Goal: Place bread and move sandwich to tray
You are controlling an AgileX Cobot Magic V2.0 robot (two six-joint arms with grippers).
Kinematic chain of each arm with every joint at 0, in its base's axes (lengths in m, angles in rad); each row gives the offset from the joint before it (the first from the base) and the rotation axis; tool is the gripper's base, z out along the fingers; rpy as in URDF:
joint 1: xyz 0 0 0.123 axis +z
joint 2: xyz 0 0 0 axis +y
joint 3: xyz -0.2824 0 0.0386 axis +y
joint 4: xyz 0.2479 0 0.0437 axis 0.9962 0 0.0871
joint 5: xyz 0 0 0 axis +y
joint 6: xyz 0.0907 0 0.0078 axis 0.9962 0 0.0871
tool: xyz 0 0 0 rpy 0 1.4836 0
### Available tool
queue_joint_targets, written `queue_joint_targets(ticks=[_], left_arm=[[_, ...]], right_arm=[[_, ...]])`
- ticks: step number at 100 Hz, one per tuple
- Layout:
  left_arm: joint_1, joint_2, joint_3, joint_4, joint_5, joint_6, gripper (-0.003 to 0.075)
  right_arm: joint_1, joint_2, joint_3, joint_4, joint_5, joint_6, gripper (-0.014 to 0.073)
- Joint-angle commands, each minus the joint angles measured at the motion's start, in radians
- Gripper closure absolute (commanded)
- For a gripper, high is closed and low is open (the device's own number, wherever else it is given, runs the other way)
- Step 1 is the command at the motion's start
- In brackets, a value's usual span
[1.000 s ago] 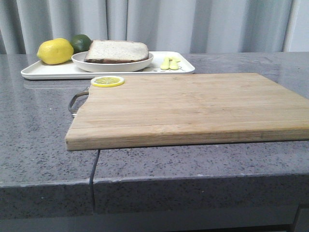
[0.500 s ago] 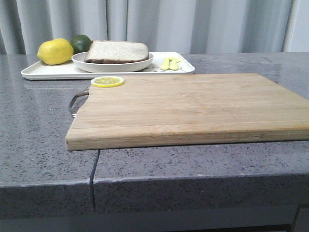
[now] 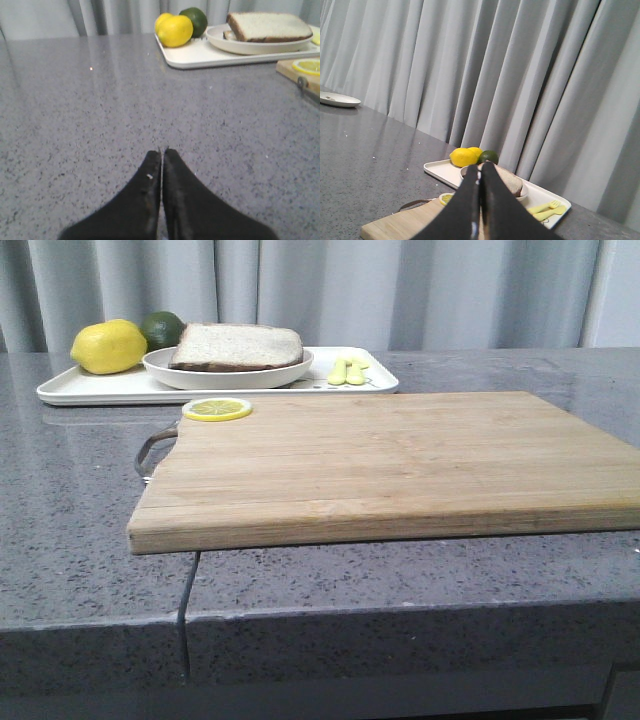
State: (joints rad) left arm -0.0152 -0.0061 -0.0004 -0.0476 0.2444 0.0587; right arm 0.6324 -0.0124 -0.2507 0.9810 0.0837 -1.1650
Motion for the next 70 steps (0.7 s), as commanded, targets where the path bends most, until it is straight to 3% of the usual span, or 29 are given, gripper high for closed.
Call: queue_joint_targets(ticks=[1,70], left_arm=[[-0.009,-0.029,0.017,0.005,-0.001,-0.014,0.0739],[-0.009,-0.029,0.016,0.002,0.005,-0.014,0.0740]], right_arm=[[-0.004,-0.016,-0.025,0.007,-0.049,-0.009,0.0654],[-0.004,-0.016,-0.025,0.007,-0.049,-0.009,0.0654]])
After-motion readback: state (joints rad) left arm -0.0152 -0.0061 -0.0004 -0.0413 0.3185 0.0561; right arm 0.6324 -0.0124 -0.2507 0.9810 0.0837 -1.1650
